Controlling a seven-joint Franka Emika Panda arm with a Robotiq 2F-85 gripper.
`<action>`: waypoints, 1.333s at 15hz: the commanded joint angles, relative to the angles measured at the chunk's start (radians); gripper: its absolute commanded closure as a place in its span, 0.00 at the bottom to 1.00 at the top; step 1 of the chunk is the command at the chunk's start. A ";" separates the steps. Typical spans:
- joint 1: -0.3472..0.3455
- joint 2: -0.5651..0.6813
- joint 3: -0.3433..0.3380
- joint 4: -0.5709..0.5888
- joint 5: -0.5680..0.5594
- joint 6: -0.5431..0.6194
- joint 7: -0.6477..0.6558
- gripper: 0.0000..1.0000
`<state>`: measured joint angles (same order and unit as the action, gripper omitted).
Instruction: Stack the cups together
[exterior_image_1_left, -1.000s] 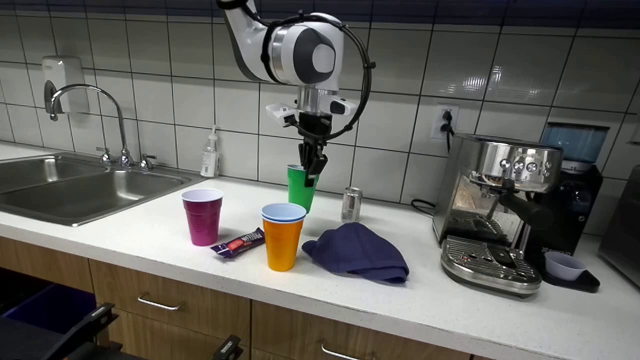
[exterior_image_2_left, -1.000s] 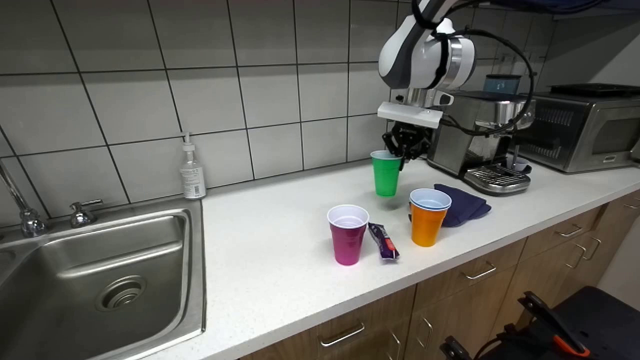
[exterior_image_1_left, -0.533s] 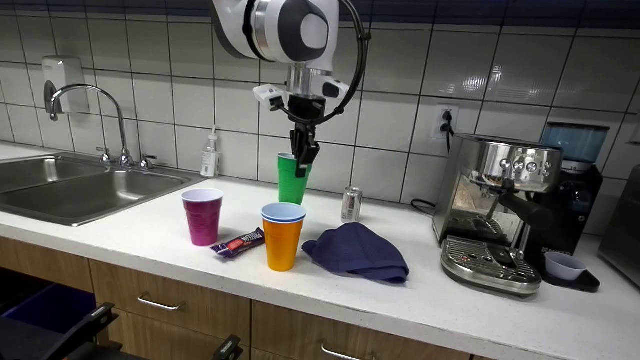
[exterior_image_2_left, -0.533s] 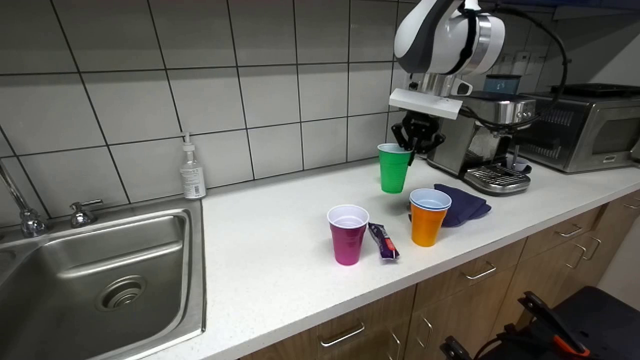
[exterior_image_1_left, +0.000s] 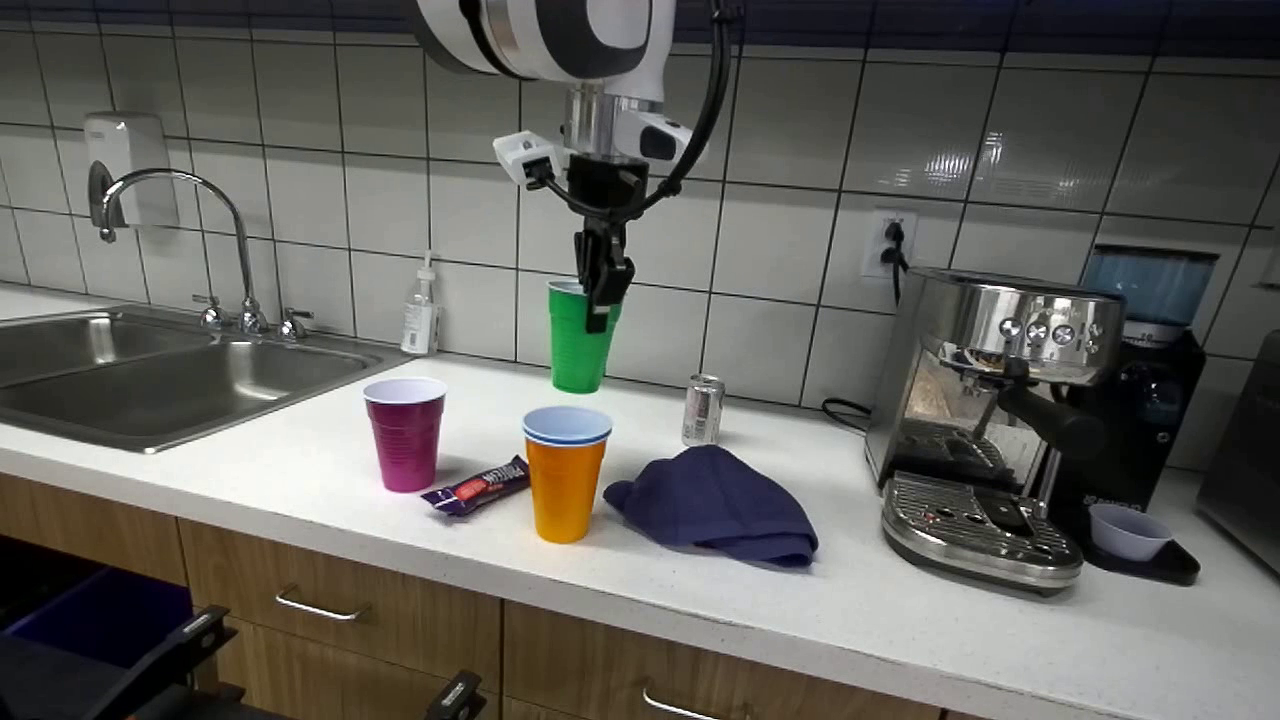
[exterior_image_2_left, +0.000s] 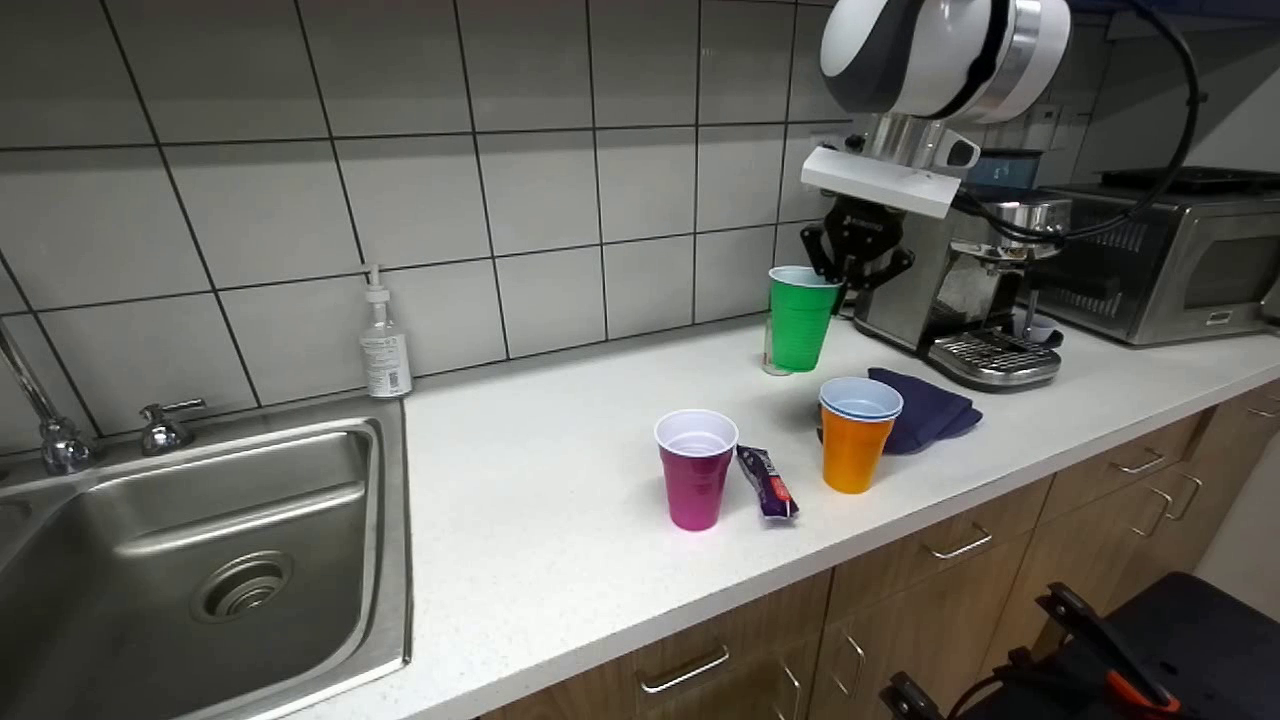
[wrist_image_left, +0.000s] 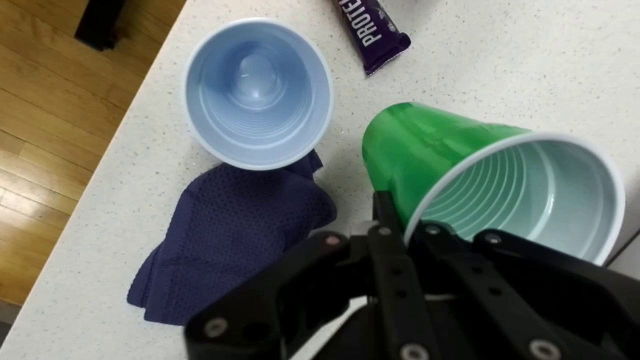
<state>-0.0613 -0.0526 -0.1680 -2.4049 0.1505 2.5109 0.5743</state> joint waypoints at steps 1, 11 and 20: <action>-0.030 -0.067 0.025 -0.052 -0.011 0.019 0.011 0.99; -0.087 -0.187 0.028 -0.186 -0.030 0.032 0.007 0.99; -0.144 -0.278 0.038 -0.269 -0.042 0.022 -0.003 0.99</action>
<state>-0.1646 -0.2735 -0.1614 -2.6278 0.1283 2.5300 0.5723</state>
